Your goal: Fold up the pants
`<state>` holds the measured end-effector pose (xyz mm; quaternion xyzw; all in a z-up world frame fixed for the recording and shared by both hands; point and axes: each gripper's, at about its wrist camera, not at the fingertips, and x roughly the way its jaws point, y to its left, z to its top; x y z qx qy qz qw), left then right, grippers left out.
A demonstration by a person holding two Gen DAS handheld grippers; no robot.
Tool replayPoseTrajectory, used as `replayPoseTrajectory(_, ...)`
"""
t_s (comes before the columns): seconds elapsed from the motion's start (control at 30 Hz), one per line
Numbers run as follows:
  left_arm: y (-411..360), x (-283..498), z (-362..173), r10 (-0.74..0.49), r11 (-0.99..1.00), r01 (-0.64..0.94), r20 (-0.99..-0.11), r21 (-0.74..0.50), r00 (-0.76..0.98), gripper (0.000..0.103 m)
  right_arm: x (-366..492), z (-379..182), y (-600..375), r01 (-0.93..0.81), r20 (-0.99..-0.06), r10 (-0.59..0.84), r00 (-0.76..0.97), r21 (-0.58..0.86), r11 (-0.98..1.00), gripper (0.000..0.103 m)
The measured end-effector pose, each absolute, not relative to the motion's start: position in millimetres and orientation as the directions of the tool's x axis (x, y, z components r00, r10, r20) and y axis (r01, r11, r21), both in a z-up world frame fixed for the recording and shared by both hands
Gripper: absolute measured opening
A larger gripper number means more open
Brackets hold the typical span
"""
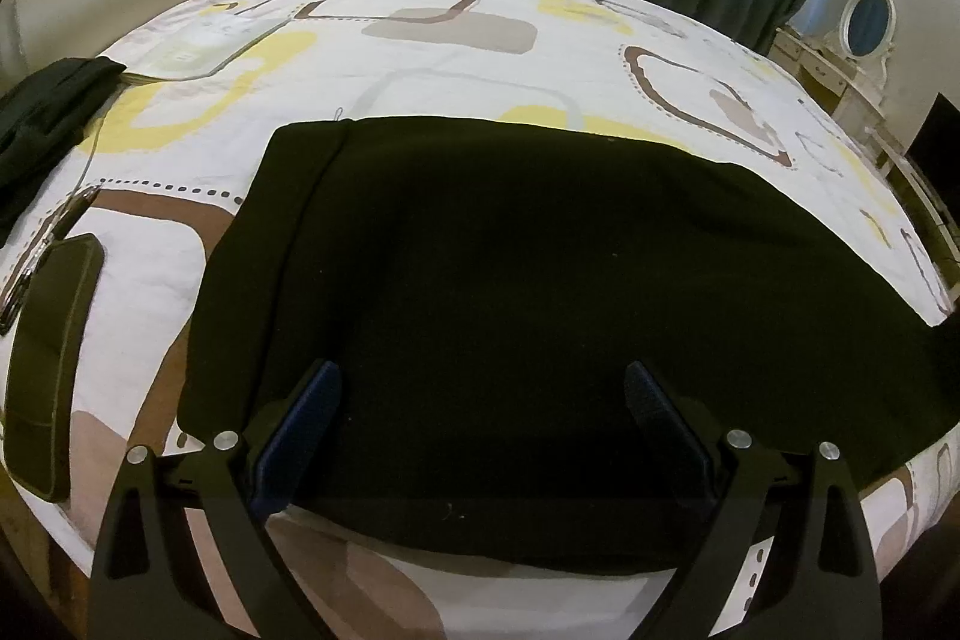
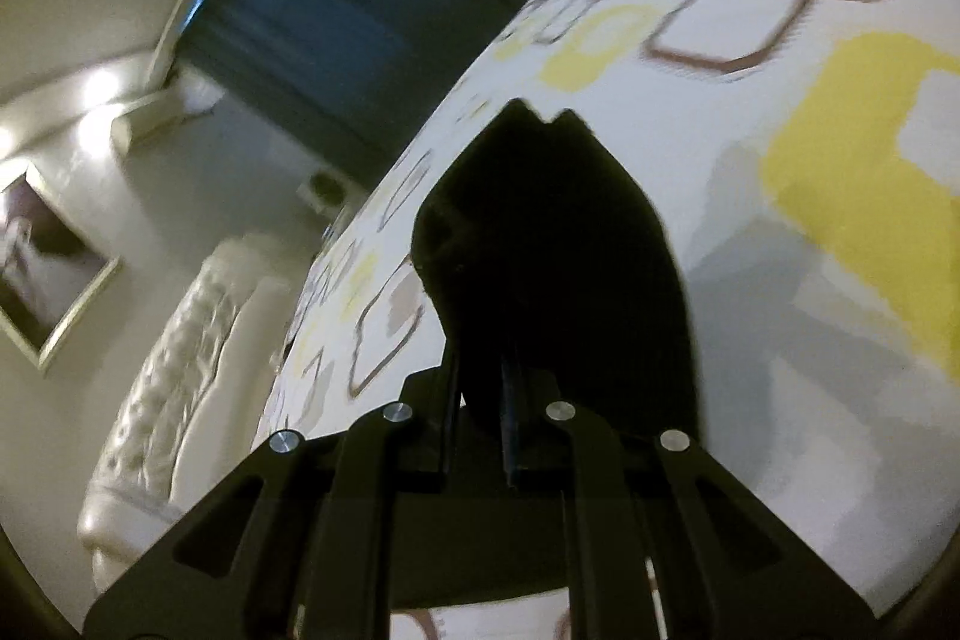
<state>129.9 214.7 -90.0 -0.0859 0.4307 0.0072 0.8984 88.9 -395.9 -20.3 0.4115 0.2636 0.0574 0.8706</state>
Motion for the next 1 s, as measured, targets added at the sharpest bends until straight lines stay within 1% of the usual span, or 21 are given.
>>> replayPoseTrajectory(0.13,215.7,128.9,-89.9,-0.066,0.985,-0.085,-0.773,-0.153,0.631,0.095,104.9,-18.9,-349.0,0.050,-0.427,0.400,0.811,0.732,0.679,0.011)
replayPoseTrajectory(0.27,216.2,129.1,-89.9,-0.071,0.984,-0.080,-0.771,-0.157,0.633,0.095,120.8,-29.0,-300.4,0.004,-0.458,0.473,0.753,0.722,0.692,0.011)
replayPoseTrajectory(0.43,217.6,130.2,-89.9,-0.077,0.984,-0.076,-0.770,-0.161,0.633,0.095,135.5,-43.1,-246.7,-0.040,-0.500,0.528,0.687,0.699,0.714,0.011)
replayPoseTrajectory(0.77,218.1,130.9,-89.9,-0.081,0.984,-0.074,-0.769,-0.164,0.634,0.095,148.0,-64.7,-168.3,-0.140,-0.570,0.582,0.580,0.634,0.760,0.011)
replayPoseTrajectory(1.0,217.9,130.8,-89.9,-0.080,0.984,-0.075,-0.768,-0.165,0.635,0.095,146.8,-83.8,-146.1,-0.162,-0.617,0.588,0.523,0.605,0.780,0.011)
